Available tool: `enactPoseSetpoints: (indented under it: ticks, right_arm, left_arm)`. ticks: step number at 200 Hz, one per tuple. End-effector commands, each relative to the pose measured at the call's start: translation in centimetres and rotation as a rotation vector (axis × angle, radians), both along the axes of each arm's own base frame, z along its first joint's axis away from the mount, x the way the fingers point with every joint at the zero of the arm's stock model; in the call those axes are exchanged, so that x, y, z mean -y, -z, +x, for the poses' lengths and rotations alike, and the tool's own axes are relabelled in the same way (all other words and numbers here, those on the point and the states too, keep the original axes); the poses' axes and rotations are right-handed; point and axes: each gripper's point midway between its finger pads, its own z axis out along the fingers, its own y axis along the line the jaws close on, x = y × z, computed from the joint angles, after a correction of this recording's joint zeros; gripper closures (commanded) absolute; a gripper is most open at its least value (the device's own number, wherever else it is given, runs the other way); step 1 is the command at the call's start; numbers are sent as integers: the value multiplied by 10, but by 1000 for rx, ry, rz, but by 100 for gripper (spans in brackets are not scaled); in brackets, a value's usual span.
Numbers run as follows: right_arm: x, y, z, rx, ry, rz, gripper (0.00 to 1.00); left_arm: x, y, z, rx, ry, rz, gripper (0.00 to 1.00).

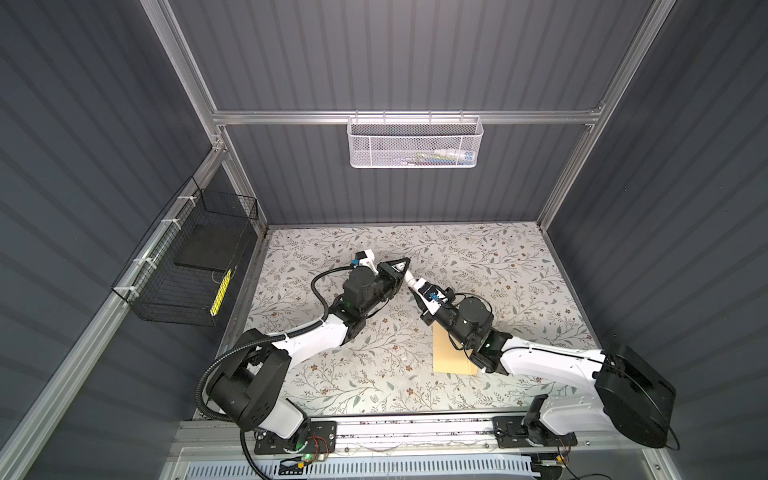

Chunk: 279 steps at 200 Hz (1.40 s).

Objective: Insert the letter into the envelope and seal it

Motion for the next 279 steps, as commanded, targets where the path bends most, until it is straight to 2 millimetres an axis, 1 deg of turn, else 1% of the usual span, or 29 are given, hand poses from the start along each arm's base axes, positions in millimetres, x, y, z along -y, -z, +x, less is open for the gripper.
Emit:
enactPoseSetpoints:
  ticks: [1, 66, 93, 110, 124, 145, 154, 185, 208, 220, 231, 264, 279]
  right_arm:
    - [-5, -13, 2, 4, -3, 39, 71]
    - [-10, -15, 4, -44, -13, 81, 75]
    - [-14, -17, 4, -112, -29, 131, 74]
    - [-21, -16, 3, -160, -59, 147, 74]
    - [-22, -16, 4, -193, -56, 178, 74]
    - [-22, -19, 5, -237, -54, 237, 74]
    - [-21, -21, 7, -271, -48, 284, 74]
    - [-15, -36, 12, -441, -67, 501, 76]
    - [-13, -47, 18, -605, -81, 650, 72]
    - [-12, -52, 18, -683, -116, 729, 72]
    - [-8, -57, 21, -751, -138, 826, 71]
    - [-3, -75, 23, -902, -235, 1043, 71]
    - [-2, -77, 27, -980, -245, 1133, 72]
  left_arm:
    - [-1, -17, 0, 42, 3, -44, 100]
    - [0, -16, -2, 47, 9, -59, 100]
    - [-1, -15, -1, 51, 3, -90, 100]
    - [0, -15, 0, 56, 5, -109, 100]
    - [3, -17, -1, 63, 12, -113, 100]
    - [1, -19, -1, 73, 7, -115, 100]
    - [0, -21, -2, 82, 4, -116, 100]
    - [-1, -23, -1, 108, -2, -138, 100]
    - [-2, -26, -2, 133, -8, -157, 100]
    - [-3, -30, -2, 156, -14, -169, 100]
    - [-4, -34, -3, 178, -20, -176, 100]
    - [-2, -44, -5, 227, -18, -199, 100]
    - [1, -45, -5, 239, -17, -203, 100]
